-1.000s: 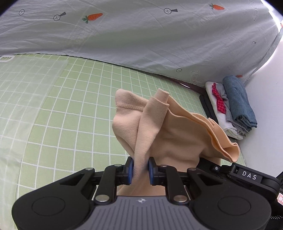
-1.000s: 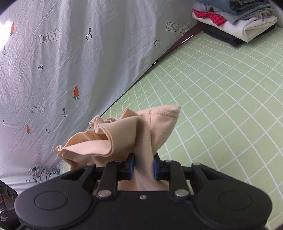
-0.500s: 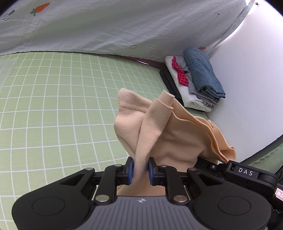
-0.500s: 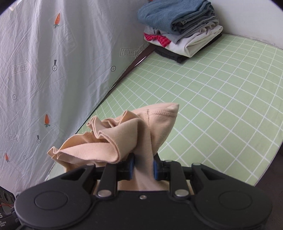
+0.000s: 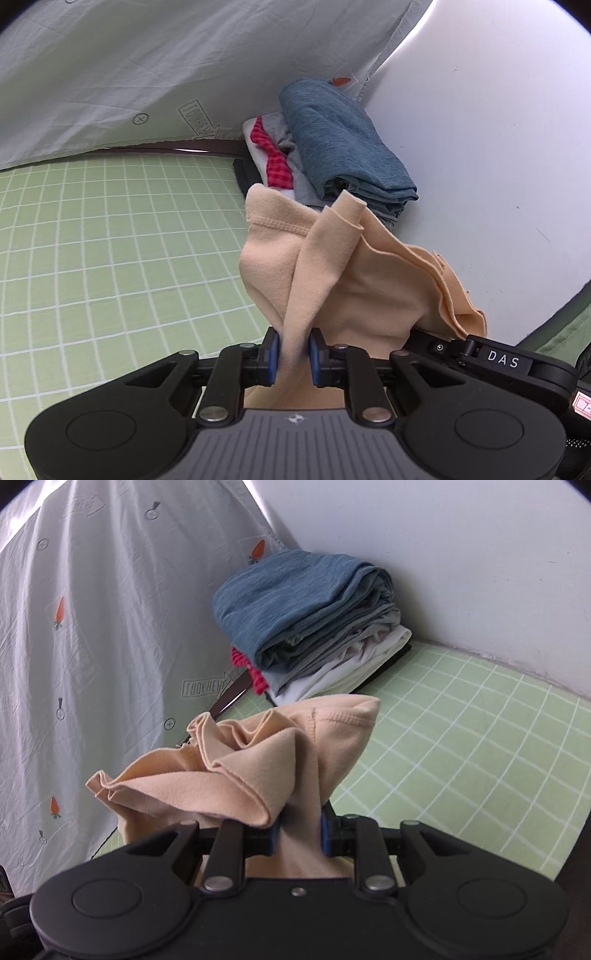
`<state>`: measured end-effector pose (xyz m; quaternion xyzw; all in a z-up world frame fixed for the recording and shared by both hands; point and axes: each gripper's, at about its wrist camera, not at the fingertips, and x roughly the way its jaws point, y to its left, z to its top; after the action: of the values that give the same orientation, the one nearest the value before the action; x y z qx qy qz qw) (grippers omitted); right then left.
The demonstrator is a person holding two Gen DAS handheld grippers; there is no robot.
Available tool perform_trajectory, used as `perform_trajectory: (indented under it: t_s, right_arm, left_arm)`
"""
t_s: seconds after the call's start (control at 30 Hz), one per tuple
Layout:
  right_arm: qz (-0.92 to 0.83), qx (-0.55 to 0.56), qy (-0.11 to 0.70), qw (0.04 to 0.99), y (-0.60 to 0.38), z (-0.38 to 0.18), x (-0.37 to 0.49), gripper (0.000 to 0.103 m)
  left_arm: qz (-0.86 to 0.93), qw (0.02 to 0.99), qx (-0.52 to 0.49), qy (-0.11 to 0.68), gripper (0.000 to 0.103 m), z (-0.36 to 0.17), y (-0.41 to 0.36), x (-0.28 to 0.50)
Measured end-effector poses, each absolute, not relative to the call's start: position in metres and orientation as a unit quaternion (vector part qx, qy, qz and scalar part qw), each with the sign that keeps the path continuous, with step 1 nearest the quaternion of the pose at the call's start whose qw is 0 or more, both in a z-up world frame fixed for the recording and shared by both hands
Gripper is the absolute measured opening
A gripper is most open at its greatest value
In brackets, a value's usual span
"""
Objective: Fold clothes
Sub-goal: 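Lift the folded sweater with both grippers and carry it toward the clothes stack, then lower the sweater onto the clothes stack and open both grippers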
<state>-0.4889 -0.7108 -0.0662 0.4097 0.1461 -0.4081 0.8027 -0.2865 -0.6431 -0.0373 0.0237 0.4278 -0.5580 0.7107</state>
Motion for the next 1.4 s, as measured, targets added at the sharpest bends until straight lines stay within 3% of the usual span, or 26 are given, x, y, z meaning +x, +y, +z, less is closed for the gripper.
perform_trajectory:
  t_s: [0.3, 0.6, 0.8, 0.87, 0.9, 0.97, 1.2, 1.27, 1.33, 1.4]
  right_arm:
    - [-0.397, 0.319, 0.120, 0.852, -0.860, -0.008, -0.533, 0.022]
    - [-0.356, 0.245, 0.058, 0.900, -1.007, 0.057, -0.466, 0.022]
    - [-0.383, 0.229, 0.160, 0.880, -1.122, 0.021, -0.370, 0.035]
    - [-0.394, 0.213, 0.200, 0.871, -1.147, -0.002, -0.341, 0.043]
    - [-0.395, 0.197, 0.207, 0.873, -1.151, -0.008, -0.333, 0.045]
    - [-0.405, 0.165, 0.213, 0.873, -1.152, -0.016, -0.325, 0.050]
    - [-0.409, 0.118, 0.214, 0.879, -1.144, -0.021, -0.322, 0.053]
    - [-0.405, 0.101, 0.218, 0.882, -1.138, -0.016, -0.326, 0.054]
    - [-0.401, 0.083, 0.220, 0.885, -1.131, -0.011, -0.330, 0.056]
    - [-0.395, 0.070, 0.215, 0.891, -1.121, -0.001, -0.338, 0.074]
  left_arm:
    - [-0.564, 0.713, -0.046, 0.413, 0.017, -0.002, -0.774, -0.324]
    - [-0.550, 0.764, -0.106, 0.320, 0.018, 0.071, -0.881, -0.253]
    - [-0.447, 0.822, -0.027, 0.353, 0.018, 0.028, -0.968, -0.169]
    - [-0.436, 0.820, -0.039, 0.370, 0.035, 0.010, -0.977, -0.148]
    - [-0.440, 0.815, -0.051, 0.373, 0.038, 0.005, -0.976, -0.143]
    - [-0.450, 0.809, -0.062, 0.374, 0.040, -0.003, -0.977, -0.137]
    - [-0.440, 0.832, -0.029, 0.336, 0.047, -0.002, -0.985, -0.152]
    - [-0.425, 0.845, -0.007, 0.325, 0.072, 0.005, -0.982, -0.156]
    - [-0.423, 0.851, -0.004, 0.311, 0.075, 0.014, -0.971, -0.160]
    - [-0.427, 0.854, -0.008, 0.297, 0.076, 0.023, -0.957, -0.165]
